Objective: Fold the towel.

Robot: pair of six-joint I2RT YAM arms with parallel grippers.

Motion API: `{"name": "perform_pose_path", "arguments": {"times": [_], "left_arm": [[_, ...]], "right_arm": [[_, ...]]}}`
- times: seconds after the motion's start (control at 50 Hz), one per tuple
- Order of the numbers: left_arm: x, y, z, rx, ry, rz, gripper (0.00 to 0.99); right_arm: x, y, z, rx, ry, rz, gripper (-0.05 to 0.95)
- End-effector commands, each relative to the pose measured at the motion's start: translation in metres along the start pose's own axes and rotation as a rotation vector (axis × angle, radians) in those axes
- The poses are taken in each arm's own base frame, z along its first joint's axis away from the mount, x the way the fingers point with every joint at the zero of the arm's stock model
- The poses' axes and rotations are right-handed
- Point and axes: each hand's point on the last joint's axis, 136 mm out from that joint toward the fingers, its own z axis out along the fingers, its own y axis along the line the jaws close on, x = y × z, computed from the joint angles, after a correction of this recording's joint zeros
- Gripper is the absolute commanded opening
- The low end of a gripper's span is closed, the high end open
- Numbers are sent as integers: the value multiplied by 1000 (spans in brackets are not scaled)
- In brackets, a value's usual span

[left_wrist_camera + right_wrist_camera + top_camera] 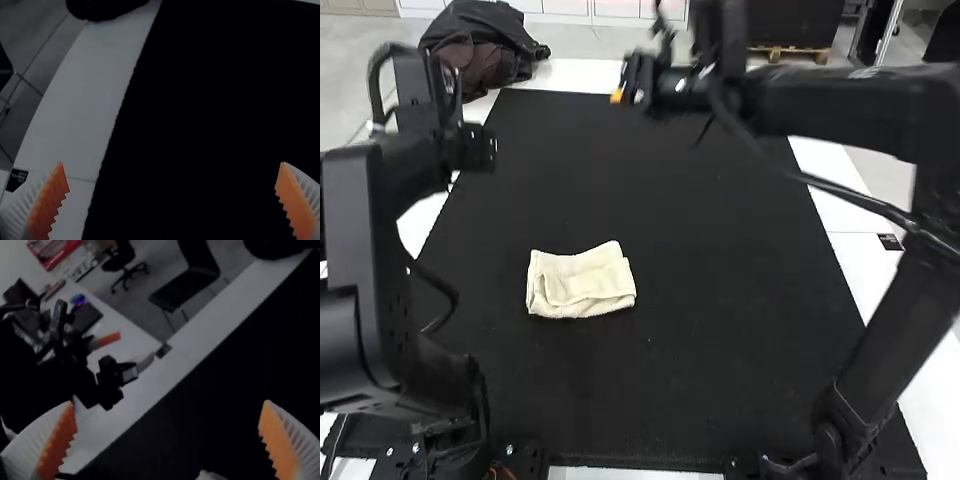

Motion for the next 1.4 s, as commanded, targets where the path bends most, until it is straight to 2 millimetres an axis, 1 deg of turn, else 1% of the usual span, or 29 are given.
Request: {"name": "perform_pose_path", "arguments": {"times": [0.0,0.12,0.18,0.22,0.26,0.34,0.42,0.46,0.5,0.6,0.62,0.66,0.72,0.8,0.92,1.02,1.1,1.16,1.22,1.24,1.3,1.32,1.38], "left_arm": [[-56,6,-24,2,-127,-5,970],[-81,4,-39,8,-168,0,970],[-89,1,-45,18,-181,4,970],[-95,-2,-51,26,-195,8,970],[-99,-5,-57,33,-205,11,970],[-110,-11,-70,50,-240,18,970],[-116,-17,-83,65,-270,21,970],[-118,-20,-90,74,-285,18,970],[-121,-22,-97,83,-300,11,970],[-127,-29,-118,109,-349,3,970],[-129,-32,-124,117,-364,-3,970],[-131,-34,-133,126,-386,-7,970],[-132,-38,-148,142,-421,-15,970],[-131,-39,-168,155,-464,-31,970],[-122,-38,-202,162,-541,-33,970],[-111,-35,-229,156,-605,-37,970],[-102,-31,-254,144,-676,-45,970],[-95,-25,-271,120,-733,-55,970],[-91,-18,-290,92,-802,-71,969],[-90,-15,-297,79,-831,-78,969],[-86,-7,-314,40,-900,-96,969],[-86,-6,-317,33,-912,-100,969],[-82,-2,-310,12,-886,-119,969]], "right_arm": [[-65,19,-44,25,-153,-77,915],[-101,30,-90,61,-264,-133,913],[-115,29,-112,100,-314,-151,913],[-122,30,-132,129,-348,-166,913],[-128,32,-146,151,-379,-179,913],[-139,39,-182,196,-452,-210,913],[-141,47,-210,226,-503,-227,913],[-141,53,-226,241,-532,-245,913],[-139,59,-239,256,-556,-261,913],[-132,82,-272,283,-618,-318,913],[-129,89,-281,288,-637,-332,913],[-124,97,-291,297,-660,-348,913],[-113,115,-308,301,-701,-378,913],[-99,138,-324,301,-745,-426,913],[-73,175,-349,288,-826,-478,913],[-51,192,-367,313,-891,-503,913],[-32,208,-386,362,-959,-571,913],[-20,216,-398,408,-1008,-610,913],[-14,221,-410,466,-1054,-651,913],[-13,223,-414,487,-1071,-660,913],[-16,218,-425,565,-1098,-649,913],[-17,216,-428,594,-1106,-654,913],[-20,206,-440,724,-1130,-689,913]]}}
